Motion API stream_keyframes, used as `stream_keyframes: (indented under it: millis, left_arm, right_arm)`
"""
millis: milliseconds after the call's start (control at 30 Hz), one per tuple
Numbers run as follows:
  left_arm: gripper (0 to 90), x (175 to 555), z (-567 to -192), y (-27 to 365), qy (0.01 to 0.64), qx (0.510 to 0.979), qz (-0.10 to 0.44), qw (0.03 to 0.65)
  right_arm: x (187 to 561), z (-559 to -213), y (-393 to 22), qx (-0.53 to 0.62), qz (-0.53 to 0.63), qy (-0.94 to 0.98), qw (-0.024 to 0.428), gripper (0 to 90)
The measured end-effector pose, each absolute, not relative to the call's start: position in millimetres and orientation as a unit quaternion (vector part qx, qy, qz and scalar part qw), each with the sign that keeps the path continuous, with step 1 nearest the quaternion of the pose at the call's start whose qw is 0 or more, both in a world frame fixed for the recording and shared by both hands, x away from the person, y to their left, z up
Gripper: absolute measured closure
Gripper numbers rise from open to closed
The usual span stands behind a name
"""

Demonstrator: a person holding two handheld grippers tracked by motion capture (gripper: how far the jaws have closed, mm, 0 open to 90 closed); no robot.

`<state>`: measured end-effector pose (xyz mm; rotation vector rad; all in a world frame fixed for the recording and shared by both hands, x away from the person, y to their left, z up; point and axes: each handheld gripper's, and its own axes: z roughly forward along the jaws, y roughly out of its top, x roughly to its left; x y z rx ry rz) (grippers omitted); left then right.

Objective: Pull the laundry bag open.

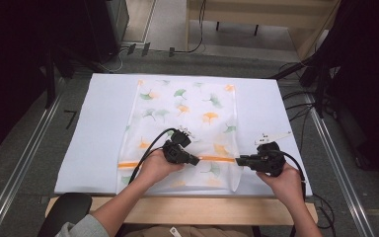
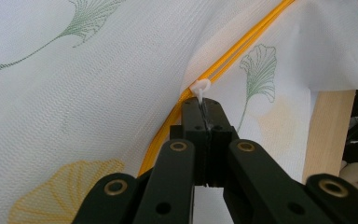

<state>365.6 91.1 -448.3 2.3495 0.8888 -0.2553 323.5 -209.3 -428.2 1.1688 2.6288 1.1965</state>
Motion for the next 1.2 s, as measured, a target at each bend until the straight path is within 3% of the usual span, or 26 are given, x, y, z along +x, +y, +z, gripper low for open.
stream_keyframes:
  millis: [700, 1200]
  left_arm:
    - [90.0, 367.6, -451.4, 95.1, 0.345, 0.881, -0.105, 0.305]
    - [90.0, 368.9, -449.1, 127.4, 0.381, 0.865, -0.103, 0.310]
  right_arm:
    - [320.8, -428.3, -206.6, 0.373, 0.376, 0.848, 0.011, 85.5]
    - [323.0, -430.7, -208.2, 0.382, 0.369, 0.848, 0.002, 85.3]
